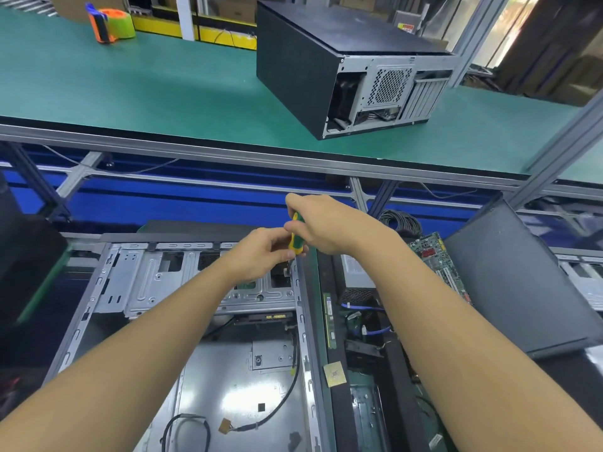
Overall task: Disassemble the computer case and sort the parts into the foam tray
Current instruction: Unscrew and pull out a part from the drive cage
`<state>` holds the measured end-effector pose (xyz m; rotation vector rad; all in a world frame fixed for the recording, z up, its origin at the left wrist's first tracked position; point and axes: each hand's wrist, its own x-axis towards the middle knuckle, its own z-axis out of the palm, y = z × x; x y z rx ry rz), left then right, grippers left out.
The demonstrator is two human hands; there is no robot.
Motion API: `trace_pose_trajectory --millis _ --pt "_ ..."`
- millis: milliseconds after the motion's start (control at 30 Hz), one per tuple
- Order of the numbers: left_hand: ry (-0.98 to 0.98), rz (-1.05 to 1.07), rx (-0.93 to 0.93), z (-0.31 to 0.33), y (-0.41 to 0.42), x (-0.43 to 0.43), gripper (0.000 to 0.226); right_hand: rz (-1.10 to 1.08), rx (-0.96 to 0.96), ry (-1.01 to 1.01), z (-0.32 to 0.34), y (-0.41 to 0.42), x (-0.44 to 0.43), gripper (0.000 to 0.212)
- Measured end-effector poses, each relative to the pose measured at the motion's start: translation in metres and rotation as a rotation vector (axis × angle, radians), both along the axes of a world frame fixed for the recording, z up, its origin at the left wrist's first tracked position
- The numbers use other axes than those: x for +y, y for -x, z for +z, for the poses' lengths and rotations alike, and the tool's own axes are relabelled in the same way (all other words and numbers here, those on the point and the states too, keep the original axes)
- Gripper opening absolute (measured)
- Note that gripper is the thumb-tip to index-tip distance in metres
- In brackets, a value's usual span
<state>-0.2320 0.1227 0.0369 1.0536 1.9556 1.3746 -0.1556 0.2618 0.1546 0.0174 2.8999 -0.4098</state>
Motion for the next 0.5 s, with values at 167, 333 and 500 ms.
trace_pose_trajectory --millis 167,333,500 --pt "-0.024 0.097 0.055 -0.005 -0.007 -0.002 0.028 0.057 -0.038 0.009 0.005 -0.002 -0.005 0.013" --pt "0.013 0.225 0.132 -0.009 -0.009 -0.008 0.029 0.118 -0.109 0.036 0.01 0.0 -0.015 0.009" --pt "-0.015 0.16 0.039 0.004 -0.004 -0.012 0.02 0.044 -0.117 0.039 0.014 0.003 -0.013 0.011"
